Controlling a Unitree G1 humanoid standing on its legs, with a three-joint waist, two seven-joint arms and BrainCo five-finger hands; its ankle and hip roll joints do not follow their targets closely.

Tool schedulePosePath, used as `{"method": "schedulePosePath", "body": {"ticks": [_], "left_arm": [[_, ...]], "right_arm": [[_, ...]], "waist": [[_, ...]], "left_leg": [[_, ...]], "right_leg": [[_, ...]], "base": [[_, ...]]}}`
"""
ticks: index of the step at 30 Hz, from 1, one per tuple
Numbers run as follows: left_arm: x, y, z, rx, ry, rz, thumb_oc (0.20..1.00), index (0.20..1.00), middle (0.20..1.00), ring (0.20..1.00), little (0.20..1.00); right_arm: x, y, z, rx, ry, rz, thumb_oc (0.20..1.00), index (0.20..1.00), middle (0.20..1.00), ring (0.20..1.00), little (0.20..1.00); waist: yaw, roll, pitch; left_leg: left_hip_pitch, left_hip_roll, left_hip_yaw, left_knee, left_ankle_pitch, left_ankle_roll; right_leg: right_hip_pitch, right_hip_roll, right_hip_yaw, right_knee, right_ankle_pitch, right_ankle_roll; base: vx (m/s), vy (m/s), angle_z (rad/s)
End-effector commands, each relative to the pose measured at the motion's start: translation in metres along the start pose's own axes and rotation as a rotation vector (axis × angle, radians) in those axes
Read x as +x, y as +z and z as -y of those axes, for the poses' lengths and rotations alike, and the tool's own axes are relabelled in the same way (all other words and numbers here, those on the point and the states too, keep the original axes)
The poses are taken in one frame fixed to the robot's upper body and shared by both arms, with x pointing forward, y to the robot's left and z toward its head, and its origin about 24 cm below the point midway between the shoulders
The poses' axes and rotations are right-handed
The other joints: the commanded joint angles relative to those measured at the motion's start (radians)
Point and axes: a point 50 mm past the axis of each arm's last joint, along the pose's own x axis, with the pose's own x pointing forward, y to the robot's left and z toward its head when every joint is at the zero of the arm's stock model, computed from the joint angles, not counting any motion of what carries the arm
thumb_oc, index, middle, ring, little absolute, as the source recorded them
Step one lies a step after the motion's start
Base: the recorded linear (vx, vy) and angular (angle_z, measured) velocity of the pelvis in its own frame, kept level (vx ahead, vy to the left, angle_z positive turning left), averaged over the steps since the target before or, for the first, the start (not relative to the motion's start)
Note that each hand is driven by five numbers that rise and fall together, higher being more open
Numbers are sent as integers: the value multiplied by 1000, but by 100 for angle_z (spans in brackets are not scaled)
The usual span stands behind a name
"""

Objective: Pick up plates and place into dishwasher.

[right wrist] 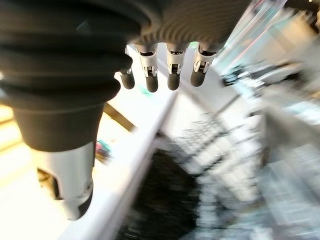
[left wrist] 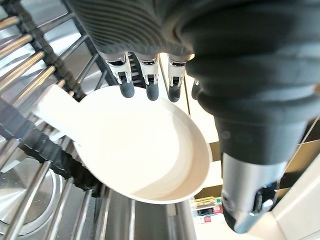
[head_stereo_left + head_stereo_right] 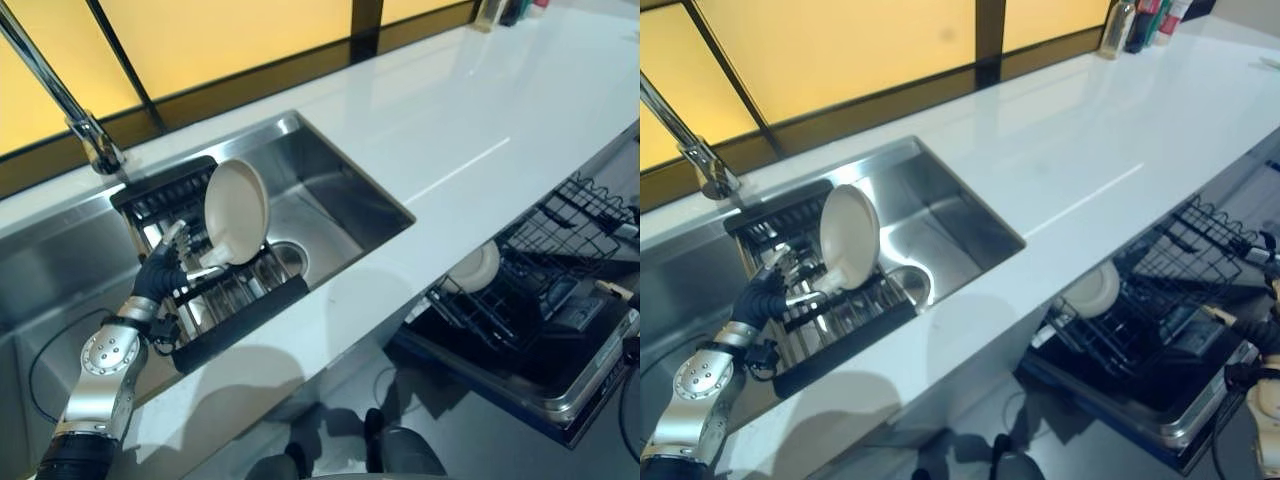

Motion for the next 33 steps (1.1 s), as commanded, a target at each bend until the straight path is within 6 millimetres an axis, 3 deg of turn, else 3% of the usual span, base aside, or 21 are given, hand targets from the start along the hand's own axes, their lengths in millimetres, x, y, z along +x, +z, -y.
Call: {"method": "schedulePosePath", "body": {"ticks": [1, 8, 14, 22, 33], "left_arm": [[-3, 13, -10, 58, 23, 72, 1000, 1000, 1000, 1000, 1000], [-3, 11, -5, 65, 21, 73, 1000, 1000, 1000, 1000, 1000], [3, 20, -4, 212, 33, 123, 1000, 1000, 1000, 1000, 1000], [14, 42, -4, 357, 18, 190, 1000, 1000, 1000, 1000, 1000], [21, 61, -8, 759, -14, 277, 1000, 1000, 1000, 1000, 1000]], "right_arm": [[16, 52, 4, 127, -122, 246, 1000, 1000, 1000, 1000, 1000], [7, 101, -24, 190, 16, 476, 1000, 1000, 1000, 1000, 1000], [-1, 118, -46, 247, 136, 556, 1000, 1000, 1000, 1000, 1000], [-13, 120, -68, 275, 249, 544, 1000, 1000, 1000, 1000, 1000], [-18, 112, -84, 309, 350, 468, 1000, 1000, 1000, 1000, 1000]], "waist": [[4, -34, -65], [26, -29, -125], [45, -29, -164], [58, -25, -188], [45, -15, -188]], "left_leg": [[-46, -40, 32, 49, -33, 43], [-6, -48, 18, -3, -30, 37], [15, -42, 0, -40, -18, 27], [28, -33, -26, -79, 5, 17], [32, -12, -29, -57, 5, 6]], "right_leg": [[85, 7, 47, -172, 35, 55], [125, 3, 25, -218, 36, 60], [151, 4, -1, -248, 38, 56], [167, 7, -32, -249, 24, 50], [178, 26, -37, -216, -18, 26]], "base": [[3, 101, 6], [2, 80, 10], [-1, 33, 14], [13, -12, 16], [5, -90, 11]]}}
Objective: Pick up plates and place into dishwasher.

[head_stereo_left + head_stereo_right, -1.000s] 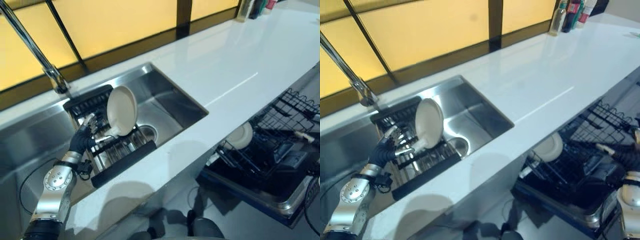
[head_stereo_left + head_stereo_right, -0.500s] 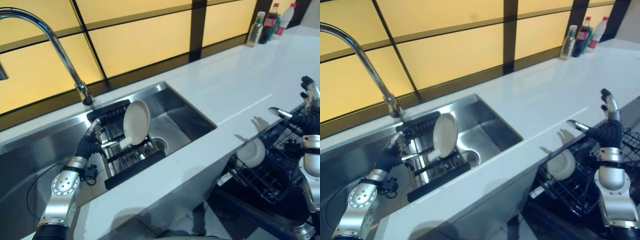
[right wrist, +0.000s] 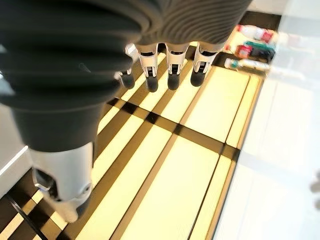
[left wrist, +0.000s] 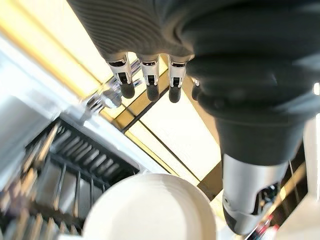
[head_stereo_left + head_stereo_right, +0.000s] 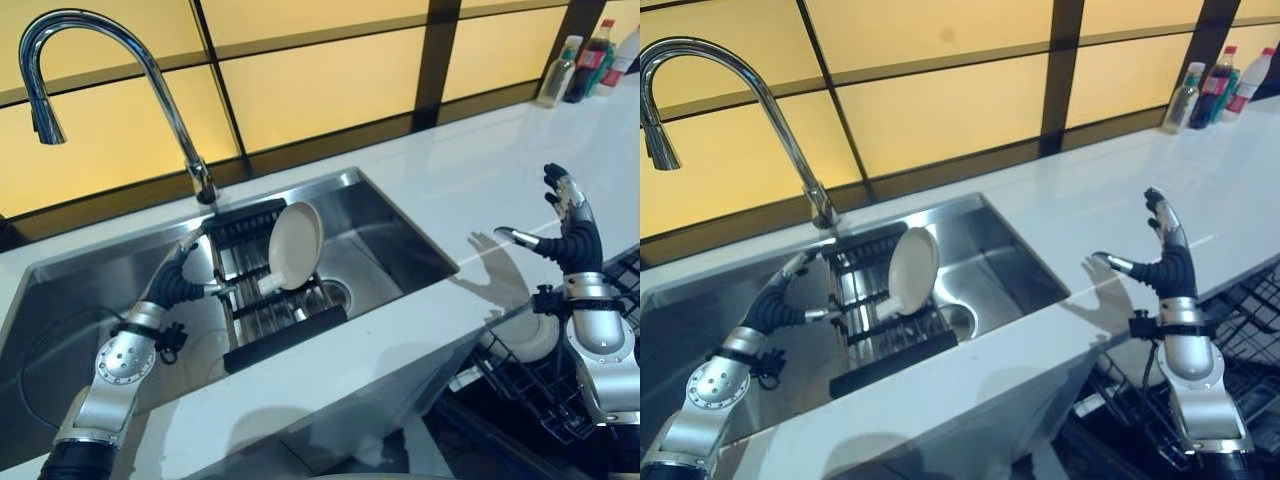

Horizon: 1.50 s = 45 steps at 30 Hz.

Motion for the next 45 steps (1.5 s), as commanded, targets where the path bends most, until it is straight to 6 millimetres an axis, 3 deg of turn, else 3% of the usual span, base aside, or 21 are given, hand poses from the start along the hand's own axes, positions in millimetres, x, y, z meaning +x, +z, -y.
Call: {"method": "schedulePosePath", "body": {"ticks": [1, 7, 13, 16, 18, 20, 23, 34, 45], "left_arm": [[22, 31, -31, 172, 55, 195, 1000, 1000, 1000, 1000, 1000], [32, 39, -24, 263, 22, 245, 1000, 1000, 1000, 1000, 1000], [37, 42, -22, 359, 2, 267, 1000, 1000, 1000, 1000, 1000], [38, 37, -22, 380, 7, 243, 1000, 1000, 1000, 1000, 1000], [37, 35, -23, 393, 11, 227, 1000, 1000, 1000, 1000, 1000], [37, 33, -24, 444, 9, 211, 1000, 1000, 1000, 1000, 1000], [37, 30, -28, 535, 11, 187, 1000, 1000, 1000, 1000, 1000], [48, 13, -56, 864, 22, 159, 1000, 1000, 1000, 1000, 1000], [38, -10, -67, 1127, -14, 110, 1000, 1000, 1000, 1000, 1000]], "right_arm": [[11, 23, -6, 66, 20, 114, 1000, 1000, 1000, 1000, 1000], [10, 20, -13, 83, 48, 99, 1000, 1000, 1000, 1000, 1000], [8, 16, -15, 92, 67, 83, 1000, 1000, 1000, 1000, 1000], [9, 14, -22, 97, 93, 79, 1000, 1000, 1000, 1000, 1000], [11, 14, -26, 109, 106, 80, 1000, 1000, 1000, 1000, 1000], [13, 15, -35, 118, 134, 82, 1000, 1000, 1000, 1000, 1000], [15, 18, -38, 119, 172, 86, 1000, 1000, 1000, 1000, 1000], [11, 6, -22, 83, 169, 23, 1000, 1000, 1000, 1000, 1000], [5, -4, -18, 66, 201, -33, 1000, 1000, 1000, 1000, 1000]], "waist": [[-15, -58, -35], [-30, -59, -25], [-41, -68, -6], [-17, -61, 5], [-3, -60, 3], [23, -54, 2], [48, -48, 6], [-15, -3, -29], [-39, 23, -20]], "left_leg": [[-44, -20, 50, 80, -68, 22], [-75, -9, 54, 182, -87, 6], [-157, -19, 60, 384, -76, 4], [-179, -114, -63, 352, -92, 37], [-176, -146, -119, 289, -85, 51], [-190, -168, -208, 187, -36, 52], [-240, -191, -304, 167, 18, 38], [-164, -162, -234, 81, 3, 51], [-138, -169, -196, 74, -22, 67]], "right_leg": [[-7, 0, 19, 36, -79, 18], [-12, 8, 12, 72, -98, -8], [-11, 18, 22, 84, -95, -29], [-18, 36, 82, 85, -81, -16], [-25, 46, 113, 80, -72, -11], [-29, 65, 155, 71, -70, -10], [-36, 78, 209, 62, -68, -11], [-80, 61, 183, 90, -84, 2], [-100, 34, 178, 105, -83, 20]], "base": [[-15, -132, 0], [-23, -147, -2], [-13, -103, -16], [39, -6, -19], [59, 8, -44], [87, 28, -57], [53, 62, -75], [89, 116, -30], [89, 112, 1]]}}
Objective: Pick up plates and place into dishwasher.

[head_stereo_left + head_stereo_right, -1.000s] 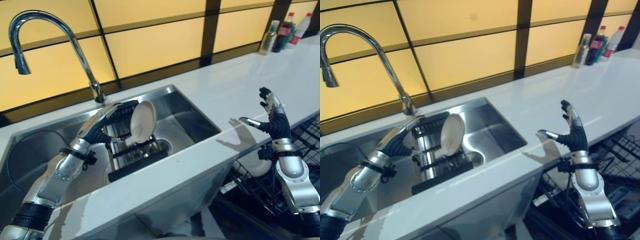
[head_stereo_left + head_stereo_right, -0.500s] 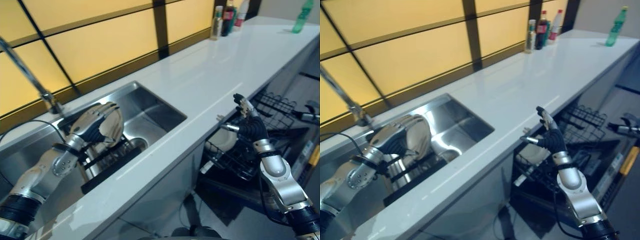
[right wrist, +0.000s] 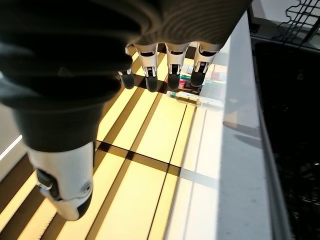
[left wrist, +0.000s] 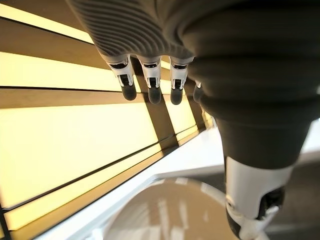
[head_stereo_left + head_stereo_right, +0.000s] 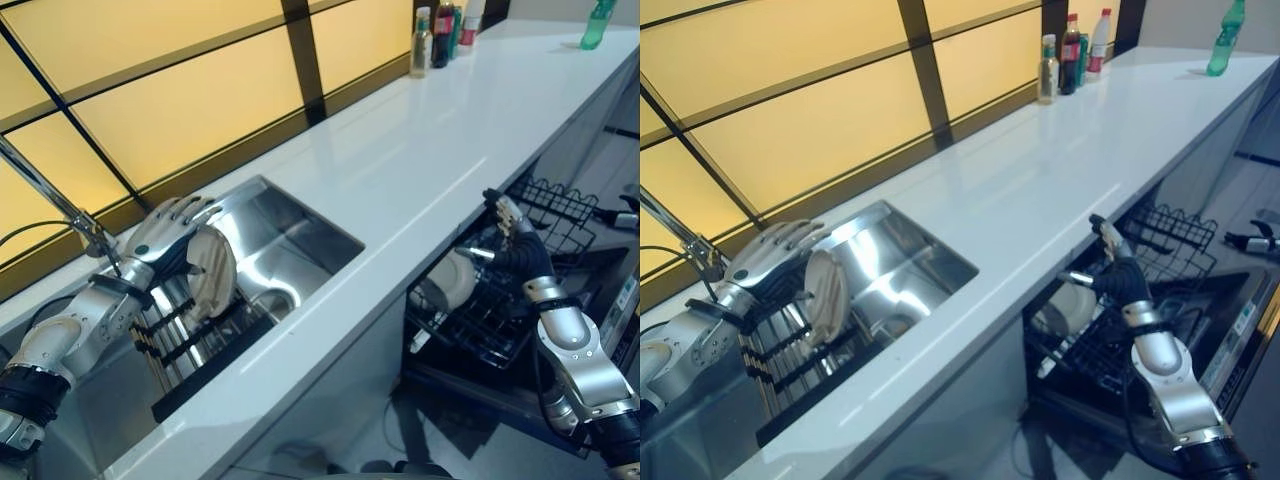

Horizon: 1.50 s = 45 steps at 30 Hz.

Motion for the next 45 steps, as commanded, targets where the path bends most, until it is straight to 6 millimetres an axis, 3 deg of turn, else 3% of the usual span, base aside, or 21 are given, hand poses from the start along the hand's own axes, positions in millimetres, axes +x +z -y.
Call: {"method": "schedulePosePath", "body": {"ticks": [1, 11, 27, 41, 42, 43, 44, 45], "left_arm": [[-1, -27, -21, 150, 57, -51, 1000, 1000, 1000, 1000, 1000], [-2, -14, 5, 177, -10, -10, 1000, 1000, 1000, 1000, 1000], [4, 2, 24, 163, -5, -25, 1000, 1000, 1000, 1000, 1000], [0, 7, 47, 157, -172, -65, 1000, 1000, 1000, 1000, 1000], [0, 7, 50, 152, -197, -74, 805, 805, 805, 805, 805], [0, 7, 51, 147, -207, -78, 539, 539, 539, 539, 539], [-1, 7, 52, 139, -223, -77, 200, 200, 200, 200, 200], [-1, 7, 54, 125, -247, -76, 200, 200, 200, 200, 200]], "right_arm": [[3, 18, 10, 1, -1, 87, 1000, 1000, 1000, 1000, 1000], [9, 19, 12, -52, 38, 80, 1000, 1000, 1000, 1000, 1000], [13, 22, 29, -106, 51, 61, 1000, 1000, 1000, 1000, 1000], [20, 37, 47, -159, 67, 82, 1000, 1000, 1000, 1000, 1000], [22, 39, 48, -164, 67, 85, 1000, 1000, 1000, 1000, 1000], [23, 41, 48, -167, 67, 87, 1000, 1000, 1000, 1000, 1000], [23, 42, 49, -169, 66, 90, 1000, 1000, 1000, 1000, 1000], [24, 43, 50, -171, 66, 93, 1000, 1000, 1000, 1000, 1000]], "waist": [[-34, -35, -24], [-62, 15, 25], [-106, 50, 101], [-132, 78, 168], [-132, 80, 173], [-133, 82, 175], [-132, 83, 178], [-132, 84, 182]], "left_leg": [[-75, -52, 45, 43, -32, 3], [-74, -61, 68, 34, -25, 11], [-104, -78, 111, 63, -15, 11], [-160, -87, 135, 110, 0, 0], [-165, -87, 135, 112, 3, -1], [-169, -88, 135, 114, 4, -2], [-171, -88, 135, 115, 5, -2], [-175, -89, 134, 116, 7, -3]], "right_leg": [[134, -28, -28, -204, 41, 74], [84, -50, -12, -153, 39, 91], [15, -68, 21, -86, 38, 114], [-53, -70, 31, -31, 29, 106], [-58, -70, 30, -29, 28, 104], [-61, -70, 30, -27, 28, 103], [-63, -71, 29, -26, 27, 102], [-66, -71, 27, -25, 27, 100]], "base": [[61, 126, -1], [38, 121, -2], [42, 79, -6], [10, 67, -1], [-17, 54, -1], [-22, 55, 1], [-23, 43, 0], [-24, 40, 2]]}}
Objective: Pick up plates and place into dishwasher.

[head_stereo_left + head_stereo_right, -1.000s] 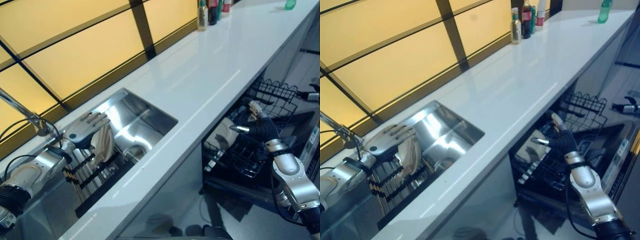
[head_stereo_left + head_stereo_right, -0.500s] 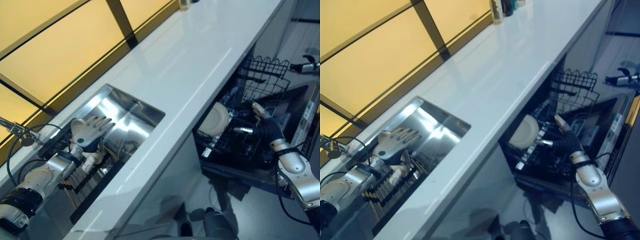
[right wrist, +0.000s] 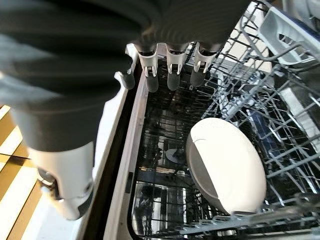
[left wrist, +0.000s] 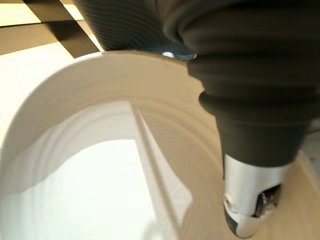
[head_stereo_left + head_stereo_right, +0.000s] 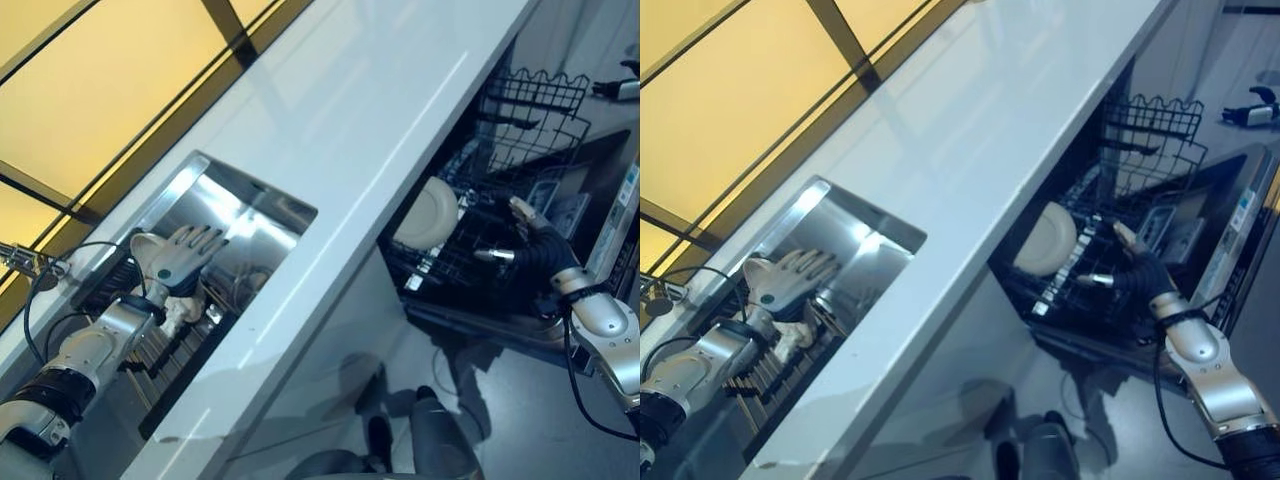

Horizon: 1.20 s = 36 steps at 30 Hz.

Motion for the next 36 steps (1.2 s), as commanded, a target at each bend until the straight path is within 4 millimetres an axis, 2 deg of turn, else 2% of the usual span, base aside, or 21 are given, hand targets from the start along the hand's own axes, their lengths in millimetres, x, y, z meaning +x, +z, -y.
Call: {"method": "schedulePosePath", "body": {"ticks": [1, 10, 18, 27, 32, 36], "left_arm": [[-3, -9, 13, -17, -106, -64, 200, 200, 200, 200, 200], [-9, -11, 15, -54, -110, -64, 200, 200, 200, 200, 200], [-18, -8, 24, -99, -132, -70, 200, 200, 200, 200, 200], [-27, -11, 30, -143, -127, -105, 200, 200, 200, 200, 200], [-33, -23, 29, -168, -99, -171, 200, 200, 200, 200, 200], [-38, -41, 17, -218, 1, -279, 200, 200, 200, 200, 200]], "right_arm": [[12, 37, 24, -19, -53, 158, 1000, 1000, 1000, 1000, 1000], [6, 38, 28, -28, -38, 145, 1000, 1000, 1000, 1000, 1000], [1, 33, 29, -33, -31, 113, 1000, 1000, 1000, 1000, 1000], [-7, 26, 31, -7, -33, 100, 1000, 1000, 1000, 1000, 1000], [-10, 25, 29, 19, -35, 112, 1000, 1000, 1000, 1000, 1000], [-11, 28, 28, 49, -61, 147, 1000, 1000, 1000, 1000, 1000]], "waist": [[5, -55, -31], [10, -45, -44], [14, -43, -67], [26, -69, -105], [39, -86, -132], [63, -105, -158]], "left_leg": [[-102, -55, 24, 81, 5, -9], [-77, -62, 1, 64, 17, -11], [-44, -63, -17, 47, 22, -16], [-6, -60, -42, 21, 25, -18], [13, -54, -61, 6, 22, -20], [22, -49, -85, -4, 19, -19]], "right_leg": [[73, -50, -18, -178, 70, 91], [105, -56, -35, -191, 66, 83], [142, -60, -47, -208, 66, 77], [197, -60, -70, -244, 68, 75], [228, -58, -88, -270, 66, 72], [252, -54, -107, -289, 62, 70]], "base": [[-19, 33, 4], [12, 21, 5], [6, 18, 6], [-14, -22, 6], [-53, -56, 11], [-87, -89, 14]]}}
